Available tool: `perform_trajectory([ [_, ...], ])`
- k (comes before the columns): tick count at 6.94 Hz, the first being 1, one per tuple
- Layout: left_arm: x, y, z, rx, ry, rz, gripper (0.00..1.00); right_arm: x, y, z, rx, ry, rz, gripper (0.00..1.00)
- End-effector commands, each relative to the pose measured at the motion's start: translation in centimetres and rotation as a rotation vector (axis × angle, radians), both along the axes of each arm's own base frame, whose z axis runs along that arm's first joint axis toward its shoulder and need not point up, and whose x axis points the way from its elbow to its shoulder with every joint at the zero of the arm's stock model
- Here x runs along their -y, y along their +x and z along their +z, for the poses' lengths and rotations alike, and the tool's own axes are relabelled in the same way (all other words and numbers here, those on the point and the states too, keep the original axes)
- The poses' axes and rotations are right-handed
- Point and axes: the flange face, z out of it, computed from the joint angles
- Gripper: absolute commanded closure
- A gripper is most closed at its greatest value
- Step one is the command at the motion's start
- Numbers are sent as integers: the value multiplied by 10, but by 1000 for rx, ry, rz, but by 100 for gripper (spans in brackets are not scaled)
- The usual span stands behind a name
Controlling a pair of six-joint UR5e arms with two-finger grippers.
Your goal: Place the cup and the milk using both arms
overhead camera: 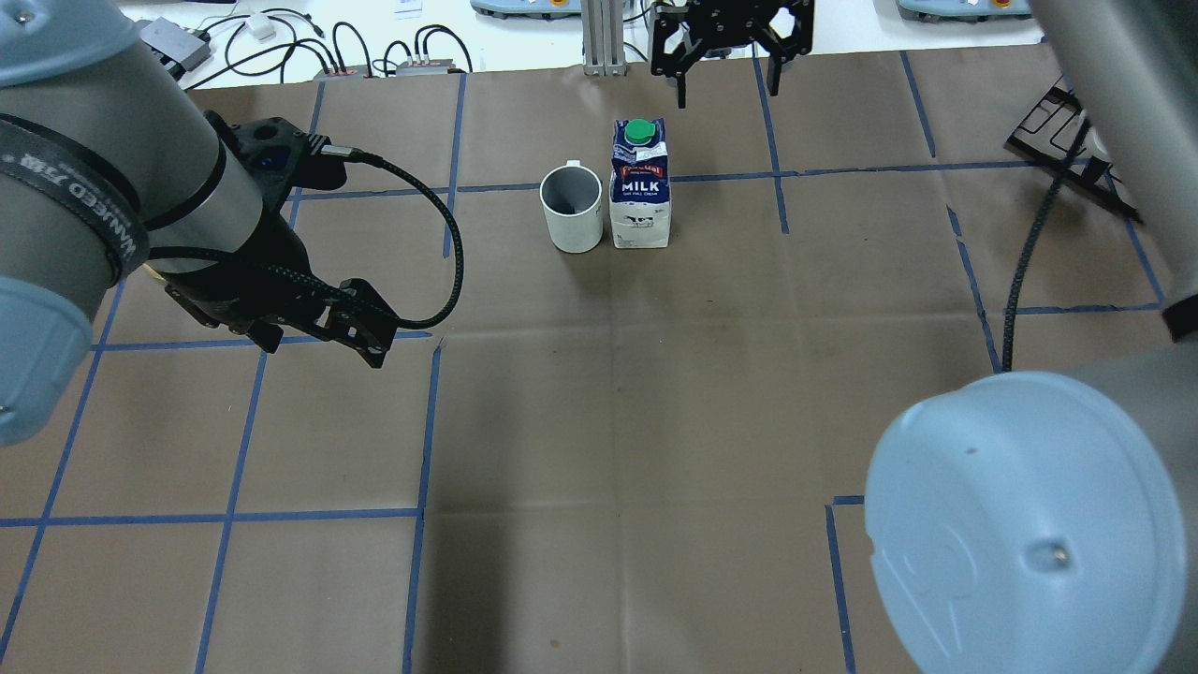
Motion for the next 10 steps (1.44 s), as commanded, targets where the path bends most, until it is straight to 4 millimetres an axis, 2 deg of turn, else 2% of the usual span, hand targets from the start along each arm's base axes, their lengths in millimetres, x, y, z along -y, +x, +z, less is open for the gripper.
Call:
perform_trajectory([
  [1,0,0,0,0,0,1,0,-47,-67,31,0,105,14,3],
  [2,0,0,0,0,0,1,0,-81,-91,31,7,127,-13,3],
  [3,0,0,0,0,0,1,0,-115,-106,23,11,103,-40,1],
  [4,0,0,0,0,0,3,0,-139,-106,15,13,26,-56,0],
  [5,0,0,0,0,0,1,0,-156,-106,-3,15,0,-82,0],
  [7,1,0,0,0,0,3,0,-175,-102,-13,21,-57,-111,0],
  [10,1,0,1,0,-2,4,0,-175,-100,-6,26,-73,-95,0],
])
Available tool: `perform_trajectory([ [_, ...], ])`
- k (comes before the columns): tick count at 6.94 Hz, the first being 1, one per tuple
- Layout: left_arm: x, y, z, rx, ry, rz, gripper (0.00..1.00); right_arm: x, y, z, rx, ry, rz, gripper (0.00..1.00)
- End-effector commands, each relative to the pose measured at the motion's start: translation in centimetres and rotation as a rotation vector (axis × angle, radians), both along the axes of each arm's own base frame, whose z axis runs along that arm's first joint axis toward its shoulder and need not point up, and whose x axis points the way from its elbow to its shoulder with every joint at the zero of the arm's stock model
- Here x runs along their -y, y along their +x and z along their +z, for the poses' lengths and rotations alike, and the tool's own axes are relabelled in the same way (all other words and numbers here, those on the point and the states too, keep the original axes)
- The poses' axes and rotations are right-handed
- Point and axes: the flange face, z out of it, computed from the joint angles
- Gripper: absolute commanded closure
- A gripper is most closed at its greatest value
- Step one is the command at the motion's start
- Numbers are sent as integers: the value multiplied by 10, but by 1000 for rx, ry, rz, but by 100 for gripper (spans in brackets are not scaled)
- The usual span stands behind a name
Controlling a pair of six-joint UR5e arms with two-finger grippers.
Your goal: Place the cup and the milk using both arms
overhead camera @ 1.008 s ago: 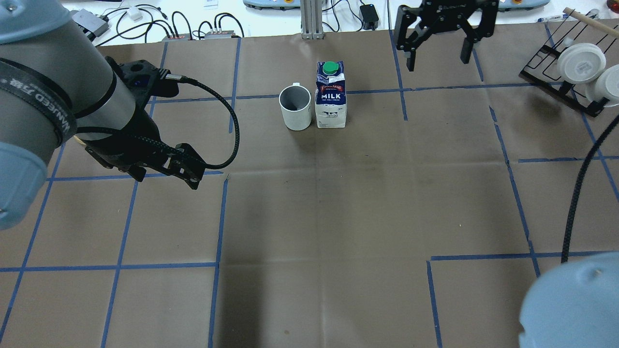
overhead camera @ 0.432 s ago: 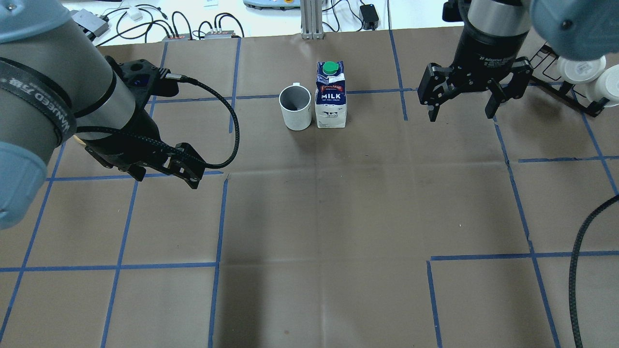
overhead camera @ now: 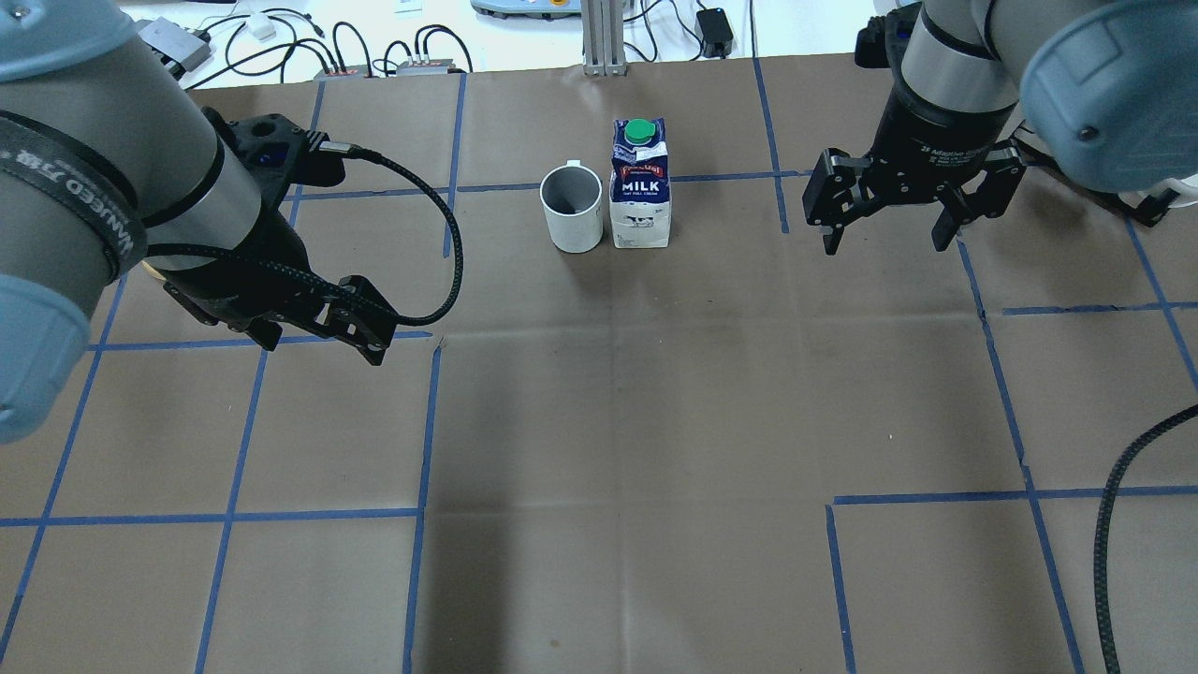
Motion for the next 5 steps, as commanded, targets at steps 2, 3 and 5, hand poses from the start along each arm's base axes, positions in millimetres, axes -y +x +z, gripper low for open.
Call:
perform_trajectory([
  [2,-1,0,0,0,1,-3,0,1,0,1,1,-3,7,0],
  [3,-1,0,0,1,0,-6,0,1,0,1,1,-3,7,0],
  [5,-2,0,-2,1,5,-9,0,1,0,1,1,-3,7,0],
])
